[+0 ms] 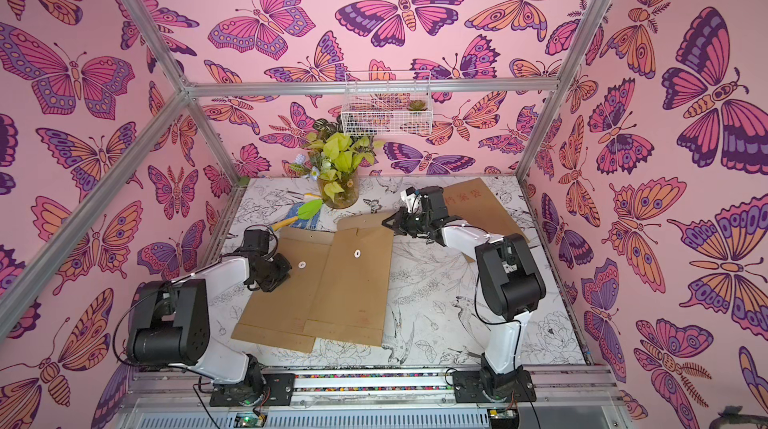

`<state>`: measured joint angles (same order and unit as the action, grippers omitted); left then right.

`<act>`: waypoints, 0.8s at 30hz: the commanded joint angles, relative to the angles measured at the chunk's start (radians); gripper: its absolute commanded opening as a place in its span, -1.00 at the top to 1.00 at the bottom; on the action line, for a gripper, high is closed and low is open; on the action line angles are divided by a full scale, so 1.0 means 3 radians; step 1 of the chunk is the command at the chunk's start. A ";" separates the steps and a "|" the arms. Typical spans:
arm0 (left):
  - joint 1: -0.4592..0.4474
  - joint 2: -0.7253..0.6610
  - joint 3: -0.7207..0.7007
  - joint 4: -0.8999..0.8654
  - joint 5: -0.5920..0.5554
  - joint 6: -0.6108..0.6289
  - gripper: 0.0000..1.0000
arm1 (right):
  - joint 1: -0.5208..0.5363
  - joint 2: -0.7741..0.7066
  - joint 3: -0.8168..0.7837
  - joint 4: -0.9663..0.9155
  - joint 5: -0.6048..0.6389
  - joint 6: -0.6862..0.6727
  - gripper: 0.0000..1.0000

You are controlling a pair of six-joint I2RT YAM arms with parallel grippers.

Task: Open the file bag
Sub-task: Move the file bag to the center of the board.

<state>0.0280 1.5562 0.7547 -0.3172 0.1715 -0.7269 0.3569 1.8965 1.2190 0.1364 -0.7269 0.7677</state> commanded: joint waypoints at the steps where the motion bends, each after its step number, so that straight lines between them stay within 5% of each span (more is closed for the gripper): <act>1: 0.0027 0.0176 -0.0083 -0.0157 -0.0122 -0.0022 1.00 | -0.0001 0.0125 0.0173 -0.0035 -0.0048 -0.0039 1.00; 24: 0.0029 0.0156 -0.0018 -0.0209 -0.0096 -0.0039 1.00 | 0.0043 0.0878 0.0723 0.0212 0.0023 -0.0013 0.95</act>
<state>0.0277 1.5661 0.7654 -0.3161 0.1719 -0.7345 0.3626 2.1296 1.3952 0.1982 -0.7338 0.7834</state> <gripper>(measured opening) 0.040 0.042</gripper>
